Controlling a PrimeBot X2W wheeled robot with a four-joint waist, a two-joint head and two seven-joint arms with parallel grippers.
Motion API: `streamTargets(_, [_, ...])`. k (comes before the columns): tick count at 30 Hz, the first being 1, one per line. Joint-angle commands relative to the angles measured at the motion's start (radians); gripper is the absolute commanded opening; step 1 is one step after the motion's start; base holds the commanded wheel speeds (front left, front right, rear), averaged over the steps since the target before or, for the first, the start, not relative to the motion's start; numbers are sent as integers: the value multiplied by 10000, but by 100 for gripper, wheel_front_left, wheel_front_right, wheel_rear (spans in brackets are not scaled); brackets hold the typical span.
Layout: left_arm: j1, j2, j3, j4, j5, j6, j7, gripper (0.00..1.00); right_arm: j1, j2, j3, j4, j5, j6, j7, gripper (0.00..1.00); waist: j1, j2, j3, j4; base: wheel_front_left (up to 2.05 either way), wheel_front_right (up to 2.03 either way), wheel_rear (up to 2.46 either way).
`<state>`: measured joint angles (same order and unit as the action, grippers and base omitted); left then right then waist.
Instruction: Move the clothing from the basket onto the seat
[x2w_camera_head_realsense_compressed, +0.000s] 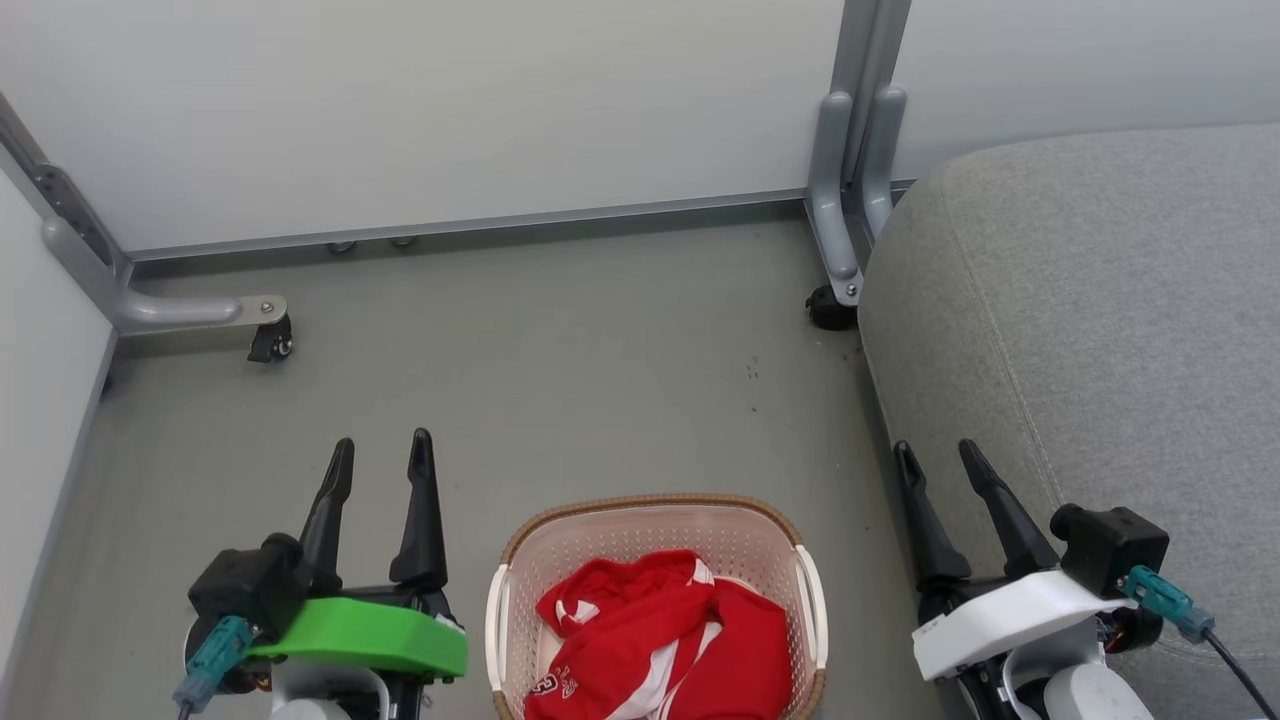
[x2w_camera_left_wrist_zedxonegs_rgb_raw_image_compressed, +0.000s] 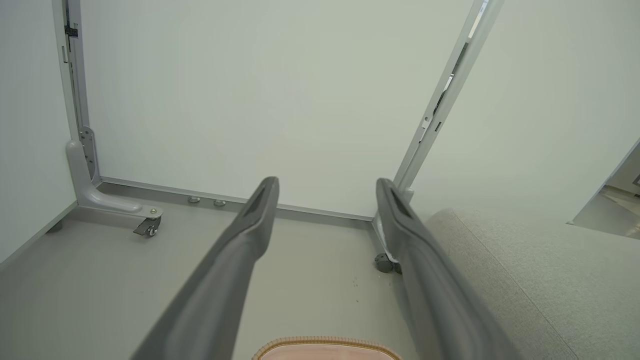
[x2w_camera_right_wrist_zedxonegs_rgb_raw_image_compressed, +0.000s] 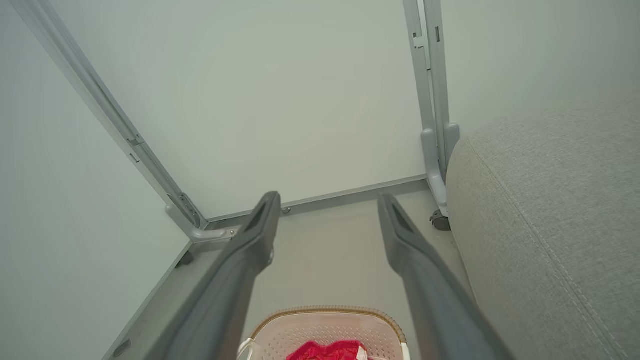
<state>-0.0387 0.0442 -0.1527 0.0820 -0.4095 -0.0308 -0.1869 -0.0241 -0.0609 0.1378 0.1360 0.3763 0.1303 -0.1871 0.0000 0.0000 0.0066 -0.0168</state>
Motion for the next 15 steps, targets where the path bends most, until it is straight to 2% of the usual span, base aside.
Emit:
streamTargets(1, [73, 72, -2, -43, 250, 4, -115, 100, 82, 1, -17, -43, -239, 5, -111, 100, 0, 0, -17, -3, 0, 0, 0])
streamTargets(6, [155, 73, -66, 121, 553, -147, -207, 100, 122, 29, 42, 5, -636, 4, -215, 100, 0, 0, -57, -4, 0, 0, 0])
streamTargets(15, [247, 79, -74, 169, 904, -168, -407, 100, 186, 60, 100, 69, -1245, 5, -401, 100, 0, 0, -109, -10, 0, 0, 0])
